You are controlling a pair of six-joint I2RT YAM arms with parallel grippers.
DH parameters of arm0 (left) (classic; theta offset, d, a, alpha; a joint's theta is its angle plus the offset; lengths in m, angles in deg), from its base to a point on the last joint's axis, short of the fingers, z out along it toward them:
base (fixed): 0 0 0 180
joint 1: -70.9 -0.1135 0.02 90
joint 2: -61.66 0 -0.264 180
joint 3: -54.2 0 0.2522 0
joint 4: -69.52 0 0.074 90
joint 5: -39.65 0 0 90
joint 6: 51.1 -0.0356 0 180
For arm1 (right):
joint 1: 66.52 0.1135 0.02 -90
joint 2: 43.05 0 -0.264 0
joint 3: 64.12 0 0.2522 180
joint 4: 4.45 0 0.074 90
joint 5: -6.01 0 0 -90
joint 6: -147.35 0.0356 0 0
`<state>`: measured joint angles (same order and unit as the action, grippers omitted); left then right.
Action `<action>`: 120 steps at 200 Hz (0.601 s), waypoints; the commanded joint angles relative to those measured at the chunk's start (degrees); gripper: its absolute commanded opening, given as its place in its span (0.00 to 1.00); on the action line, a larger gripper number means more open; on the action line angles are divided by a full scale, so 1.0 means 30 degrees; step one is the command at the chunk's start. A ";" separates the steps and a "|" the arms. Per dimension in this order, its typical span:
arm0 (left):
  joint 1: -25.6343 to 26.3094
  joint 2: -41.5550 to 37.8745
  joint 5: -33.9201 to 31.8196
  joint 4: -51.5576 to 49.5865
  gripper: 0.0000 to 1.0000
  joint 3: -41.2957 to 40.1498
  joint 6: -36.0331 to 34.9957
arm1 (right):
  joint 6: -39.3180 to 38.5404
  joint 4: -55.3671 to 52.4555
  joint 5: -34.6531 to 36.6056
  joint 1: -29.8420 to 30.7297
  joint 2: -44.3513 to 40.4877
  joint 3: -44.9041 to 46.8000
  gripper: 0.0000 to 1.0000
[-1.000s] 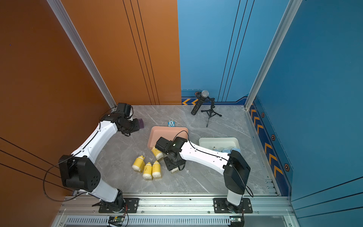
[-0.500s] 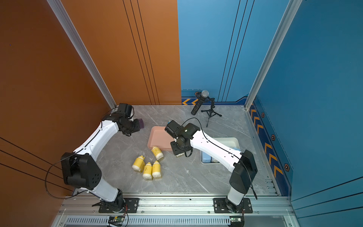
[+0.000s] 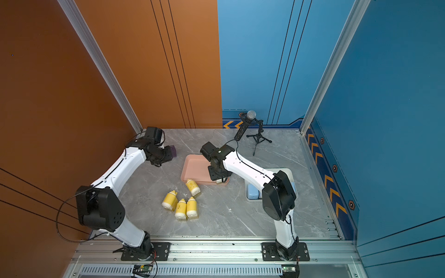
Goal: Place the pencil sharpeners by color into the storage box
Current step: Place the pencil sharpener in the storage box.
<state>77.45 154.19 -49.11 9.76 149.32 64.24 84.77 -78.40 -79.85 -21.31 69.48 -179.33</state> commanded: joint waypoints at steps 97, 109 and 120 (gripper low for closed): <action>0.0096 0.0123 0.0411 0.0011 0.34 -0.0256 0.0165 | 0.2188 0.0754 0.0624 -0.1241 0.2538 -0.1838 0.33; 0.0075 0.0167 0.0453 0.0029 0.34 -0.0248 0.0165 | 0.2364 0.0725 0.0640 -0.1341 0.2584 -0.1767 0.34; 0.0074 0.0205 0.0522 0.0011 0.34 -0.0224 0.0188 | 0.2502 0.0723 0.0553 -0.1438 0.2601 -0.1649 0.34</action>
<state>77.45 154.19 -48.72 9.76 149.32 64.24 89.67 -76.47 -79.28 -24.98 77.04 -183.71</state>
